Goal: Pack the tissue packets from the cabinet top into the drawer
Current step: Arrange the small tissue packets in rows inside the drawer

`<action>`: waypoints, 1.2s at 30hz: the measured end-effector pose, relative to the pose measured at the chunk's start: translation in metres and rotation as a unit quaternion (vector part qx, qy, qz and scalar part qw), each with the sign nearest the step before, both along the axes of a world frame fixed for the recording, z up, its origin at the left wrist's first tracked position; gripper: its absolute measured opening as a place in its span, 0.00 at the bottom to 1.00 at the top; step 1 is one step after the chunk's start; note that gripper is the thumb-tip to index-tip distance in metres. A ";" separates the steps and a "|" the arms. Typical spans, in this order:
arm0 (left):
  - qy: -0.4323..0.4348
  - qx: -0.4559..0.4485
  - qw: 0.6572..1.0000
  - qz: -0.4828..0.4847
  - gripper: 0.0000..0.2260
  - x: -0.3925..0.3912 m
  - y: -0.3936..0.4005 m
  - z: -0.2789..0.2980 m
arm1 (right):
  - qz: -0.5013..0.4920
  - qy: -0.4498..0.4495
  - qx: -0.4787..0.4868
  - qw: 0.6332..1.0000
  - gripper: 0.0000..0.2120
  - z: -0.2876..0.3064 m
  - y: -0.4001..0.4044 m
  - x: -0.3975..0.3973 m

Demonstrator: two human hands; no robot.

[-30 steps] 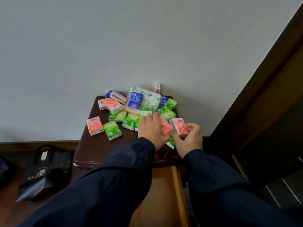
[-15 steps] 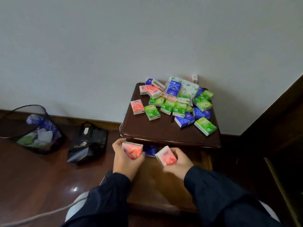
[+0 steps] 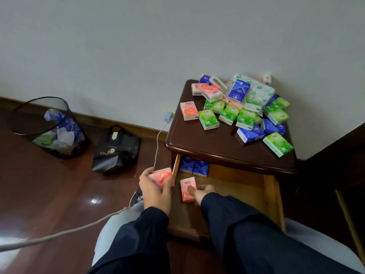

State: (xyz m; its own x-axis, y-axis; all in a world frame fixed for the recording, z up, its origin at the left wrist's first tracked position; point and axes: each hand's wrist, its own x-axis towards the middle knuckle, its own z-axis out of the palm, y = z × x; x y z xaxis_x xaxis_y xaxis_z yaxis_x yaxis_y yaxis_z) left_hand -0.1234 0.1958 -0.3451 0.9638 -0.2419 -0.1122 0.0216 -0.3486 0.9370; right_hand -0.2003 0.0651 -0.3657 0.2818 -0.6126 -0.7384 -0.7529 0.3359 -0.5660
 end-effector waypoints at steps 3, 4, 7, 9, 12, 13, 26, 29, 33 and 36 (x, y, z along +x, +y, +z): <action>-0.005 -0.004 1.000 -0.010 0.23 -0.001 0.000 -0.003 | -0.051 -0.038 0.008 0.998 0.10 -0.008 0.005 0.012; -0.006 -0.005 1.000 -0.017 0.22 -0.002 0.000 -0.003 | -0.060 -0.044 0.007 0.997 0.07 -0.008 0.007 0.015; -0.001 -0.001 1.000 -0.030 0.22 -0.001 0.000 -0.003 | -0.071 -0.038 0.002 0.997 0.09 -0.010 0.009 0.022; 0.007 -0.012 1.000 -0.025 0.21 -0.001 0.000 -0.002 | -0.068 -0.028 -0.007 0.997 0.10 -0.008 0.010 0.025; 0.019 -0.027 0.999 -0.017 0.21 -0.001 0.000 -0.001 | -0.068 -0.012 -0.028 0.997 0.13 -0.003 0.009 0.026; 0.022 -0.027 0.999 -0.015 0.21 -0.001 0.000 -0.001 | -0.069 -0.008 -0.037 0.997 0.14 -0.001 0.008 0.025; -0.015 -0.009 0.996 -0.084 0.13 -0.005 0.000 0.002 | 0.005 -0.059 -0.025 0.998 0.15 0.040 -0.007 0.003; -0.057 0.023 0.989 -0.132 0.15 -0.011 0.001 0.005 | 0.036 -0.129 0.058 0.989 0.24 0.055 -0.007 -0.002; -0.097 0.032 0.972 -0.210 0.18 -0.020 0.004 0.007 | -0.057 -0.128 0.262 0.955 0.26 0.057 -0.010 -0.013; -0.117 0.062 0.958 -0.255 0.20 -0.023 0.004 0.006 | -0.070 -0.129 0.317 0.937 0.23 0.048 -0.017 -0.027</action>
